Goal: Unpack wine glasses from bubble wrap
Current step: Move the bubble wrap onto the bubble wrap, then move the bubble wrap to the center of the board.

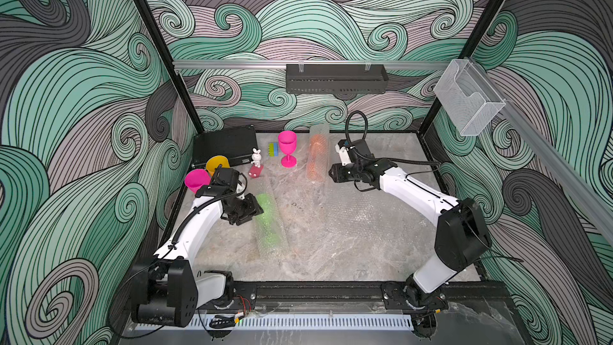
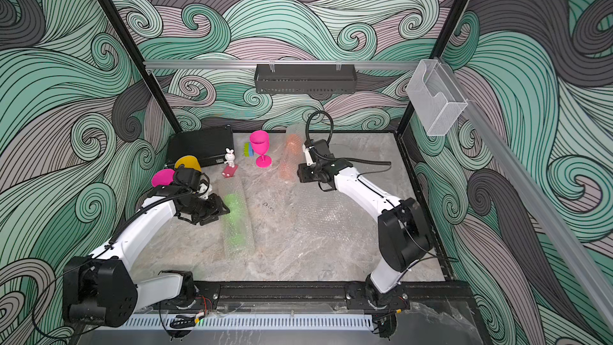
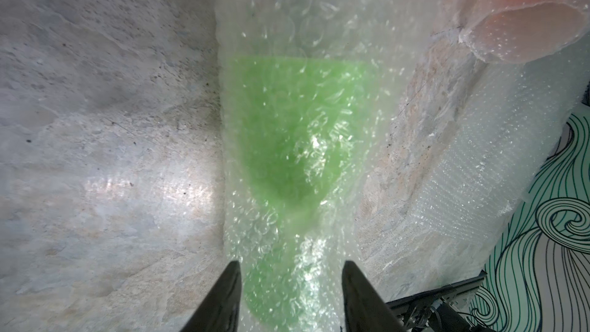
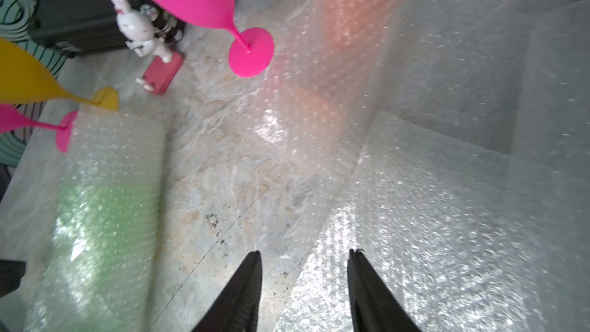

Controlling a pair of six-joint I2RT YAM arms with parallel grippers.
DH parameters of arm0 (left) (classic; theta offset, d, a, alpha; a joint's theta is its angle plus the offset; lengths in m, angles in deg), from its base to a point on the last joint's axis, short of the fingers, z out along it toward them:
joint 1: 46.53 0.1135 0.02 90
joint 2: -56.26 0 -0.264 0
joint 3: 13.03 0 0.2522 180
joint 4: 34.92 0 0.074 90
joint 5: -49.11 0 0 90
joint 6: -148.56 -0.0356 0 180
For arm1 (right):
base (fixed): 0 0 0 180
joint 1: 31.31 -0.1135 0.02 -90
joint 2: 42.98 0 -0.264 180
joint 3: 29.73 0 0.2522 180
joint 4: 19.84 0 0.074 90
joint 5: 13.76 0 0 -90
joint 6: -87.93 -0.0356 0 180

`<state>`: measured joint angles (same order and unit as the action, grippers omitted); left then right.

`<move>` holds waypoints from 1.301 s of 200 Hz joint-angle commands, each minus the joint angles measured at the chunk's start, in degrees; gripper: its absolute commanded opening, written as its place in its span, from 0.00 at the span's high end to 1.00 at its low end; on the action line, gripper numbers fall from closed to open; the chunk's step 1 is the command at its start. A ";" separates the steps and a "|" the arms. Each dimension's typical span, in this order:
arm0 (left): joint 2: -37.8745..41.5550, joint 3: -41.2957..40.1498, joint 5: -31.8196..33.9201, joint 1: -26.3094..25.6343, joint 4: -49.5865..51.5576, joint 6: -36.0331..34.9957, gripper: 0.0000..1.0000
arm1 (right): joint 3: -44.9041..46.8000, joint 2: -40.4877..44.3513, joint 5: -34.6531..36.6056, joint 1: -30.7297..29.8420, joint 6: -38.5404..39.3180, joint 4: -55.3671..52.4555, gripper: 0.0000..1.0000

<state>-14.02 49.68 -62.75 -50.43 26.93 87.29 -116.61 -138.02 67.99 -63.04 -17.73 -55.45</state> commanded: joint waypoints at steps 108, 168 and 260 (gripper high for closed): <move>-0.38 -0.60 2.80 0.56 -0.20 2.03 0.69 | -14.34 -14.00 -9.77 -23.04 1.62 -3.17 0.35; 1.08 0.08 1.35 1.32 -0.38 2.41 0.70 | -21.79 -20.77 -4.61 -26.85 3.61 -9.16 0.30; 1.82 0.89 -0.72 2.67 -0.46 2.66 0.71 | -25.05 -24.78 1.27 -28.72 4.28 -12.72 0.54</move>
<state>-13.12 48.67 -62.34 -48.22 26.26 89.28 -139.60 -162.00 67.27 -91.52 -13.75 -66.40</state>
